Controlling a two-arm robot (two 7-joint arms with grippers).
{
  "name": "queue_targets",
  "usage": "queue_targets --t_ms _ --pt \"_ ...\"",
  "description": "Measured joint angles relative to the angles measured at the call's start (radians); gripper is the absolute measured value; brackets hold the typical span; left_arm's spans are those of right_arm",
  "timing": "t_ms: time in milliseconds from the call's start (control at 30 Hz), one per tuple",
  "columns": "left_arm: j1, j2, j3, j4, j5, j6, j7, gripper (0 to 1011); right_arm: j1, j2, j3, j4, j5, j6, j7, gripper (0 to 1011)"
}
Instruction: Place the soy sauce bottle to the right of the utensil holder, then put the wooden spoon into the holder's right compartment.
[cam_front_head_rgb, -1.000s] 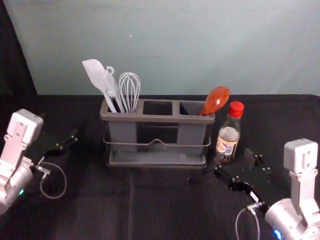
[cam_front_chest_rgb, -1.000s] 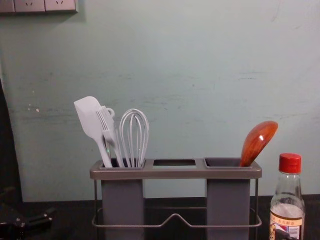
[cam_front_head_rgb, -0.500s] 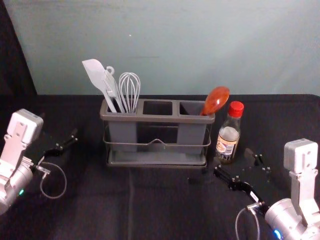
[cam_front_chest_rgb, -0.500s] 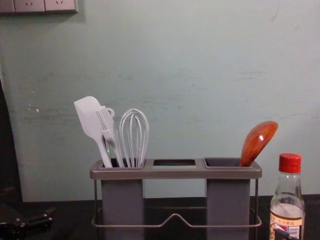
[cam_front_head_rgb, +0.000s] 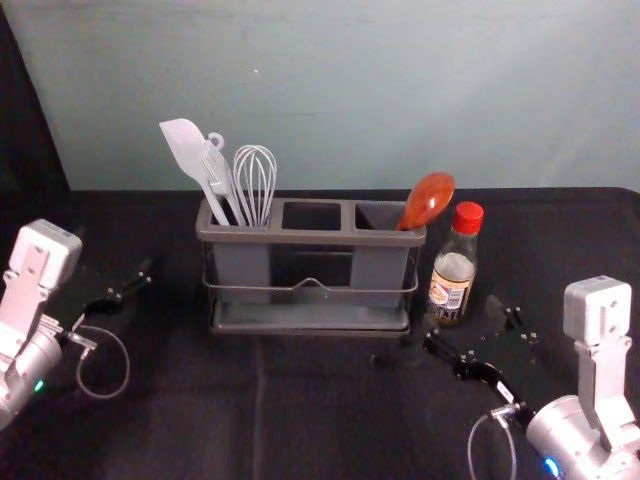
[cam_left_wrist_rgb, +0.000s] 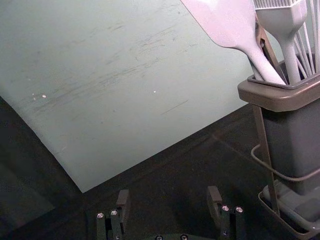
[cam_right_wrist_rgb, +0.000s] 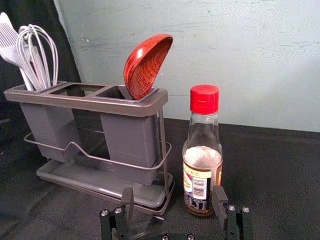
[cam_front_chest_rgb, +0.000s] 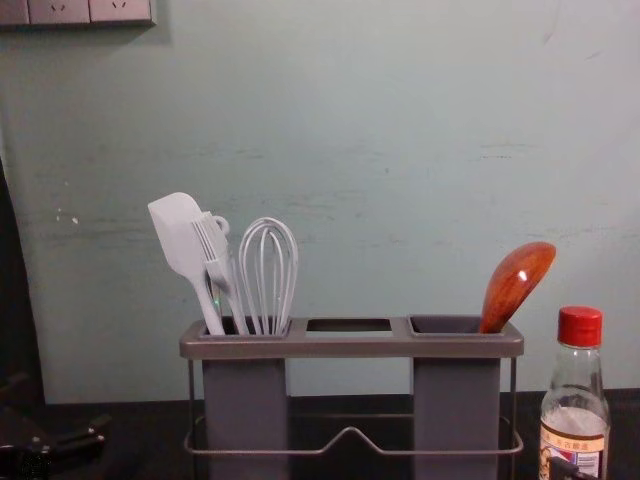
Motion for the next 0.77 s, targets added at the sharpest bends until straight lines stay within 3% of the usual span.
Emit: queue_targets --t_ms 767 --pt "0.0 0.0 0.0 0.0 0.0 0.0 0.0 1011 0.0 0.0 0.0 0.0 0.0 0.0 -0.001 1002"
